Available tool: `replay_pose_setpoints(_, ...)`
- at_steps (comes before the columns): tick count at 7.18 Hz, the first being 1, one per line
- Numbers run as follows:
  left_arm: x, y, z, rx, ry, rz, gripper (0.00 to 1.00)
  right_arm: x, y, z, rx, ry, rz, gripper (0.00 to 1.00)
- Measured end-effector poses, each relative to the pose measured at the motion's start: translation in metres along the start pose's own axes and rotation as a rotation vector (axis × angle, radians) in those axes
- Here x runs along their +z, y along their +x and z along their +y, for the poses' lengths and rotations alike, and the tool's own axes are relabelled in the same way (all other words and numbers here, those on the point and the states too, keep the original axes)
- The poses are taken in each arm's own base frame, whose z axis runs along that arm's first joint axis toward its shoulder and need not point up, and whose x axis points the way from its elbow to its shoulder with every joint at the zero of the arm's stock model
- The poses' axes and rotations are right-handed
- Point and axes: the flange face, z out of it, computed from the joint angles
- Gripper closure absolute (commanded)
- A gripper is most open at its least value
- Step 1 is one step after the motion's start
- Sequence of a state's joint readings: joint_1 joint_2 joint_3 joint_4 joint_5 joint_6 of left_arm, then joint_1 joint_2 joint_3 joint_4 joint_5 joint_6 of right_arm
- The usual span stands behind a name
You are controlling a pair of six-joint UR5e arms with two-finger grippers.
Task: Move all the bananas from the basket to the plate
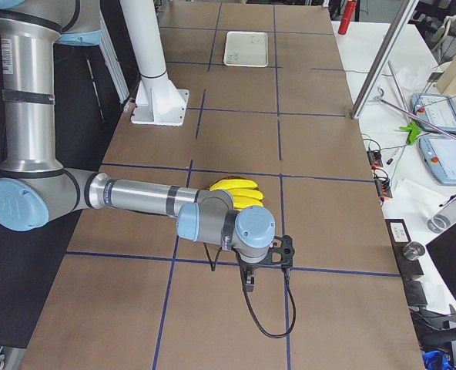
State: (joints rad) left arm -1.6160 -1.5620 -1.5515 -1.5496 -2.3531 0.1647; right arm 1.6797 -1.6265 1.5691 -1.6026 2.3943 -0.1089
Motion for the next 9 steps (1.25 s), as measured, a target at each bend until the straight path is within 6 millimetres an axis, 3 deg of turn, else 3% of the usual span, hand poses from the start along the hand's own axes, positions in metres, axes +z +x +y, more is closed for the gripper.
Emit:
replay_pose_setpoints(7,-0.0003,0.0001,0.0002,-0.001,0.001,0.001,0.00,-0.0005,-0.0004,-0.0003,-0.006,0.002,0.001,0.00)
replay_pose_setpoints(9,0.0000,0.0004,0.0001,0.000,0.000,0.001,0.00,-0.0074,-0.0086,-0.0039,-0.022,0.017,0.003,0.00)
